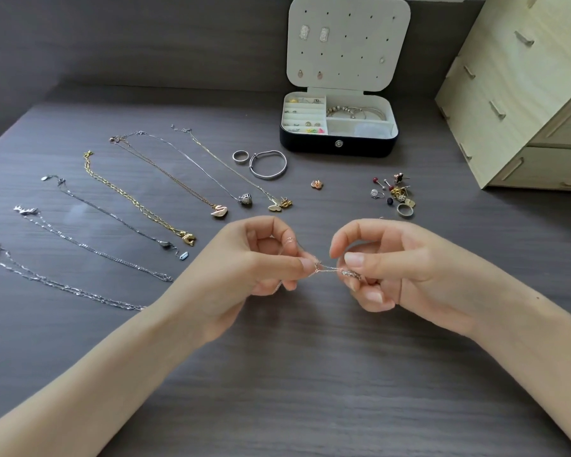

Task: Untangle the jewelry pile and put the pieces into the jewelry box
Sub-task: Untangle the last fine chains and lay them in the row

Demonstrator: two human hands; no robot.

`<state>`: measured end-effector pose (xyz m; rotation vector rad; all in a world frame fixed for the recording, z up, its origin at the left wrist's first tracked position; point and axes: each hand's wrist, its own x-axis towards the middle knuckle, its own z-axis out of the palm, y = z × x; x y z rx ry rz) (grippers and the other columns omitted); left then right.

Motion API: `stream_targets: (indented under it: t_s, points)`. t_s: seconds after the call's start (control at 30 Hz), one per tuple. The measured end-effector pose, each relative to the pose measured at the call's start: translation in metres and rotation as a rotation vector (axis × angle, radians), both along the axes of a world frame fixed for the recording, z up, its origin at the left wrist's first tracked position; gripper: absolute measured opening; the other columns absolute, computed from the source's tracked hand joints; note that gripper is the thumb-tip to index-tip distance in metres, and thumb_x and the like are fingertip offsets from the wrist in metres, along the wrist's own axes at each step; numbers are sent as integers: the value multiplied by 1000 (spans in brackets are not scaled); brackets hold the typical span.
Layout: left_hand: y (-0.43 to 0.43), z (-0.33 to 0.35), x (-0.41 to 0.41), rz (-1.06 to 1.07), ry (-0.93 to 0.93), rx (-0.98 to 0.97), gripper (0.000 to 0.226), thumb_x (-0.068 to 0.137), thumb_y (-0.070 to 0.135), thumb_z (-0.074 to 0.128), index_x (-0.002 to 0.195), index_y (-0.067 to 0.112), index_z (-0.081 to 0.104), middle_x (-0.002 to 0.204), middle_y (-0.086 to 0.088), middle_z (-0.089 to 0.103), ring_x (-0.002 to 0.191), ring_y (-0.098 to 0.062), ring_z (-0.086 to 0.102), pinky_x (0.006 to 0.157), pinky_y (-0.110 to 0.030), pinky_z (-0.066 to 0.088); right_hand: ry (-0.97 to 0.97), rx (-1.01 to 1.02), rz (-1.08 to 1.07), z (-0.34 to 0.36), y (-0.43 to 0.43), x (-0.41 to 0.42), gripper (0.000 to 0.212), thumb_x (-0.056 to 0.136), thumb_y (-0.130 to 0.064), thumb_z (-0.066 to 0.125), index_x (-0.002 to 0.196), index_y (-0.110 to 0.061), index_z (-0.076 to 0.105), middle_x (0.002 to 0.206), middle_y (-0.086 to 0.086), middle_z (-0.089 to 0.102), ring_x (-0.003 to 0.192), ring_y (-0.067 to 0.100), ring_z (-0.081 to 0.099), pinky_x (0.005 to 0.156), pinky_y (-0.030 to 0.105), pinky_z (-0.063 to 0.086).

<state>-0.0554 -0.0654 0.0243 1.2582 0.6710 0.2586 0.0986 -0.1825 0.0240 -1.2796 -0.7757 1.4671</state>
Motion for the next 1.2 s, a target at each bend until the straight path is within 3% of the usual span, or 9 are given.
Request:
stream_targets:
  t_s: [0.17, 0.4, 0.57, 0.63, 0.77, 0.9, 0.97, 1.03, 1.2]
  points:
    - [0, -2, -1, 2, -13, -46, 22, 61, 0, 69, 64, 10, 49, 65, -8, 63, 38, -8, 44, 43, -17, 22, -102, 8, 29, 2, -2, -1, 7, 73, -7, 62, 79, -8, 65, 59, 6, 54, 46, 15, 39, 43, 20, 32]
    - [1, -3, -2, -1, -4, -56, 21, 60, 0, 68, 63, 10, 51, 66, -12, 62, 43, -13, 49, 35, -11, 26, -345, -42, 15, 5, -3, -5, 7, 65, -13, 67, 70, -13, 71, 62, 4, 61, 48, 11, 46, 44, 16, 37]
    - [-1, -1, -1, -11, -2, -32, 36, 56, -6, 79, 67, 8, 48, 68, -14, 64, 43, -14, 53, 35, -13, 27, -485, -23, -35, 4, -3, -10, 12, 77, -7, 74, 68, -14, 70, 62, -1, 64, 49, 10, 55, 46, 18, 40]
    - [-3, 0, -1, 1, -7, -22, 27, 57, 4, 71, 68, 8, 46, 68, -13, 66, 44, -15, 56, 35, -14, 29, -547, 6, -54, 4, -3, -14, 12, 78, -5, 71, 70, -14, 68, 61, -3, 65, 50, 10, 58, 46, 16, 41]
    - [-4, 0, 0, 5, -6, -2, 24, 61, 4, 69, 67, 8, 46, 67, -12, 67, 45, -15, 58, 34, -14, 27, -637, 17, -90, 3, -3, -18, 12, 78, -4, 70, 71, -13, 66, 60, -3, 65, 51, 8, 60, 49, 15, 44]
    - [-2, -4, -1, 2, 12, 8, 31, 67, -6, 75, 67, 9, 48, 64, -6, 64, 46, -14, 56, 33, -14, 27, -621, 53, -138, 5, -3, -16, 17, 78, 0, 66, 69, -14, 67, 59, -2, 61, 50, 8, 54, 51, 19, 46]
    - [-1, -6, -1, -6, 14, 15, 23, 65, 0, 71, 65, 11, 50, 64, -4, 63, 47, -14, 55, 34, -14, 27, -576, 70, -159, 7, -4, -14, 21, 79, 2, 66, 66, -14, 67, 55, -5, 58, 47, 5, 48, 47, 16, 39]
    - [-1, -7, -1, -24, 18, 20, 15, 65, 5, 65, 64, 13, 52, 65, -3, 63, 47, -13, 54, 35, -14, 27, -523, 83, -165, 9, -5, -11, 11, 72, -5, 66, 64, -12, 68, 53, -6, 56, 45, 5, 43, 44, 14, 34]
    - [-1, -7, -2, -50, 5, 3, 18, 67, 4, 63, 59, 18, 56, 68, -4, 64, 48, -13, 53, 34, -12, 26, -500, 86, -123, 11, -7, -6, 16, 62, -10, 55, 69, -13, 70, 53, -5, 54, 45, 7, 38, 43, 15, 31]
